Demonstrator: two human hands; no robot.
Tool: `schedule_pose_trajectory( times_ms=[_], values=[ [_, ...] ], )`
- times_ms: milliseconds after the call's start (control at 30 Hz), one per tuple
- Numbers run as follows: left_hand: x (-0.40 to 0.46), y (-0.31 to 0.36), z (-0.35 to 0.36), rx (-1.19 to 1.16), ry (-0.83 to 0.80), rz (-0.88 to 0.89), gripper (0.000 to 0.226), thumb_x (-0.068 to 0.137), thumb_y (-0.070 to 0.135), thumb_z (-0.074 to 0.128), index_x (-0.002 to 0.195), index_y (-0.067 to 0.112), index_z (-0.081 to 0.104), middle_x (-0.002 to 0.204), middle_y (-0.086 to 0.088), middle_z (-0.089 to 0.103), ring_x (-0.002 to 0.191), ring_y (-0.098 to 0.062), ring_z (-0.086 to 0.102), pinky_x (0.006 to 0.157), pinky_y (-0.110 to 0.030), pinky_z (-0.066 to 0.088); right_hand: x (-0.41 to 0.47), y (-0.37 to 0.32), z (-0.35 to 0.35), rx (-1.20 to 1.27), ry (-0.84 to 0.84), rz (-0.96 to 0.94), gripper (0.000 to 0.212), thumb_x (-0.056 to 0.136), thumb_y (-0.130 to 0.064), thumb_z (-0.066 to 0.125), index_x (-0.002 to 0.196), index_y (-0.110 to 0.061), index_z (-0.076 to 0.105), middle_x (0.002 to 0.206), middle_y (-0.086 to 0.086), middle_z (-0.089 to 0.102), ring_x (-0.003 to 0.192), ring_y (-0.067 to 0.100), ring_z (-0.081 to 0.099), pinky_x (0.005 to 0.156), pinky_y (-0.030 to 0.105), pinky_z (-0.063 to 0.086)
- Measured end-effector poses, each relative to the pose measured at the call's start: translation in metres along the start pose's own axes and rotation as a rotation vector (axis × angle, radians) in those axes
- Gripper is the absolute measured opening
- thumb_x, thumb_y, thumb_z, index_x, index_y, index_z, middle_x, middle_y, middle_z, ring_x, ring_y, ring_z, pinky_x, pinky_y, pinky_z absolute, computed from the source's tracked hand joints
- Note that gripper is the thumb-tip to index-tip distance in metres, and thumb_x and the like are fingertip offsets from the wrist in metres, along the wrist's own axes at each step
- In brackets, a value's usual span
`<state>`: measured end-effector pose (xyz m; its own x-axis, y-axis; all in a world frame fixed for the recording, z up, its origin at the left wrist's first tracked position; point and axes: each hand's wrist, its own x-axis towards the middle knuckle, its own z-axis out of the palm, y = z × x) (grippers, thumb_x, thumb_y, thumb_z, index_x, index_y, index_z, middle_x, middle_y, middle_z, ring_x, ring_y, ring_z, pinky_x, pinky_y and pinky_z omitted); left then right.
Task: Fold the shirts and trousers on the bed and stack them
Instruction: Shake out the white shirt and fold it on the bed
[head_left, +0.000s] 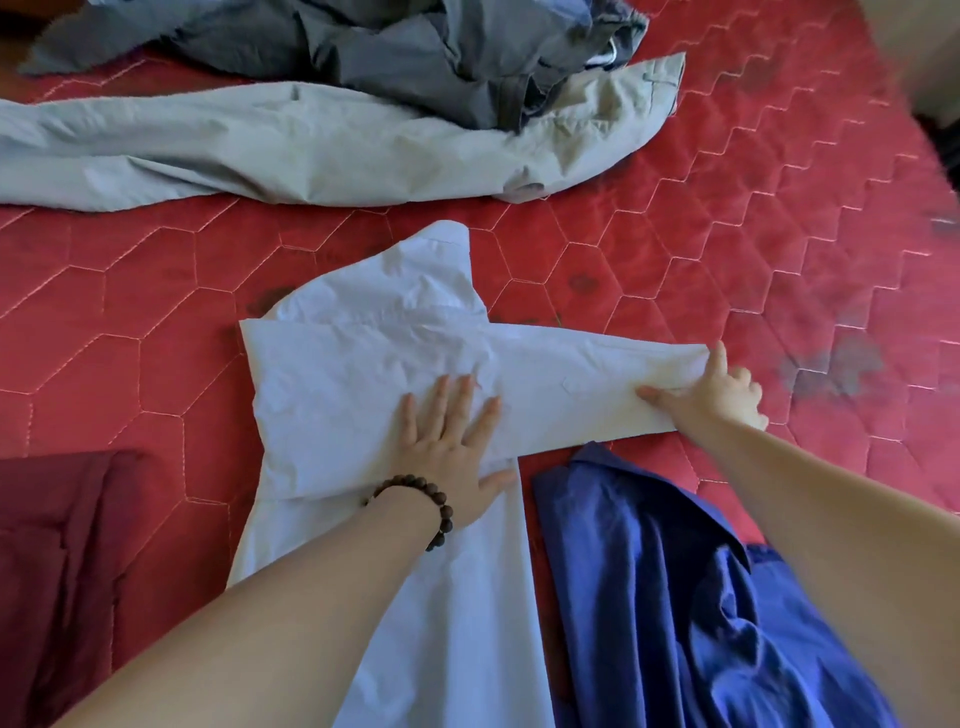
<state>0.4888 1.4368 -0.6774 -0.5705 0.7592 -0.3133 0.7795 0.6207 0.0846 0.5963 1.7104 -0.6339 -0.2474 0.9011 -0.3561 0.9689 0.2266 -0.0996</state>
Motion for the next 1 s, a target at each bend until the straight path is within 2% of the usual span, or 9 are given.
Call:
schedule_pose_trajectory(
  times_ms=[167,300,400,500,600,667,733,800,1000],
  values=[
    [0.003,-0.001,-0.005,-0.021,-0.073,-0.009,0.079,0.086,0.074,0.009,0.145,0.035,-0.027,0.147,0.002,-0.042,0.138,-0.024,-0.037,0.111,-0.055,-0.021,0.009,0.011,-0.009,0.274,-0.064,0.186,0.087,0.069,-0.044,0.080,0.132,-0.001,0.038,0.126,0.016,0.054,0.116,0.035,0.053,0.088,0.039,0.045],
    [0.003,-0.002,-0.010,-0.057,-0.136,-0.005,0.081,0.085,0.074,0.013,0.145,0.037,-0.027,0.147,0.004,-0.044,0.131,-0.018,-0.044,0.110,-0.053,-0.023,0.000,0.012,-0.013,0.458,-0.099,0.038,0.036,0.079,-0.025,0.072,0.109,-0.007,0.064,0.093,0.008,0.064,0.083,0.027,0.060,0.070,0.032,0.047],
    [0.005,-0.003,-0.028,-0.178,-0.207,-0.028,0.072,0.089,0.071,0.017,0.149,0.042,-0.010,0.155,0.006,-0.032,0.138,-0.015,-0.036,0.113,-0.052,-0.019,-0.026,-0.006,-0.022,0.565,0.050,-0.141,0.019,0.081,-0.023,0.061,0.090,-0.007,0.059,0.080,0.004,0.059,0.071,0.024,0.052,0.054,0.031,0.039],
    [0.002,0.009,-0.065,-0.657,-0.133,-0.144,0.057,0.092,0.064,0.031,0.138,0.033,0.047,0.157,0.002,0.025,0.147,-0.018,0.012,0.118,-0.047,0.007,-0.074,-0.034,-0.029,0.591,0.154,-0.366,0.013,0.085,-0.020,0.058,0.088,-0.009,0.053,0.072,0.000,0.054,0.066,0.023,0.049,0.054,0.033,0.034],
    [-0.008,0.027,-0.106,-1.485,0.057,-0.276,0.062,0.075,0.072,0.049,0.103,0.020,0.070,0.101,0.007,0.071,0.102,-0.011,0.064,0.091,-0.027,0.046,-0.137,-0.065,-0.020,0.553,0.059,-0.718,0.009,0.089,-0.013,0.053,0.098,-0.013,0.054,0.071,-0.001,0.060,0.060,0.019,0.053,0.053,0.034,0.037],
    [-0.012,0.024,-0.120,-1.587,0.199,-0.491,0.055,0.068,0.064,0.059,0.088,0.014,0.070,0.078,0.000,0.073,0.077,-0.013,0.070,0.068,-0.022,0.052,-0.175,-0.085,-0.008,0.506,-0.143,-0.927,0.020,0.086,-0.013,0.050,0.105,-0.014,0.054,0.082,-0.002,0.063,0.074,0.018,0.059,0.064,0.033,0.044],
    [-0.013,-0.001,-0.117,-1.528,0.346,-0.758,0.029,0.077,0.038,0.065,0.083,0.011,0.068,0.072,-0.003,0.070,0.072,-0.023,0.068,0.063,-0.027,0.052,-0.195,-0.098,0.008,0.411,-0.293,-1.083,0.038,0.087,-0.017,0.052,0.124,-0.015,0.052,0.118,-0.001,0.062,0.115,0.018,0.055,0.098,0.030,0.041],
    [-0.016,-0.040,-0.110,-1.477,0.388,-0.880,0.016,0.085,0.023,0.060,0.076,0.011,0.065,0.068,-0.005,0.065,0.068,-0.027,0.064,0.064,-0.033,0.051,-0.195,-0.104,0.024,0.248,-0.260,-1.198,0.054,0.094,-0.029,0.051,0.146,-0.023,0.036,0.155,-0.004,0.030,0.147,0.013,0.015,0.120,0.035,0.006],
    [-0.036,-0.133,-0.071,-1.315,0.185,-0.809,0.012,0.087,0.018,0.066,0.092,0.008,0.066,0.084,-0.006,0.065,0.078,-0.023,0.059,0.073,-0.031,0.047,-0.166,-0.113,0.070,-0.232,-0.032,-1.057,0.058,0.096,-0.056,0.012,0.150,-0.041,0.000,0.160,-0.006,-0.017,0.142,0.014,-0.030,0.117,0.049,-0.013]
  ],
)
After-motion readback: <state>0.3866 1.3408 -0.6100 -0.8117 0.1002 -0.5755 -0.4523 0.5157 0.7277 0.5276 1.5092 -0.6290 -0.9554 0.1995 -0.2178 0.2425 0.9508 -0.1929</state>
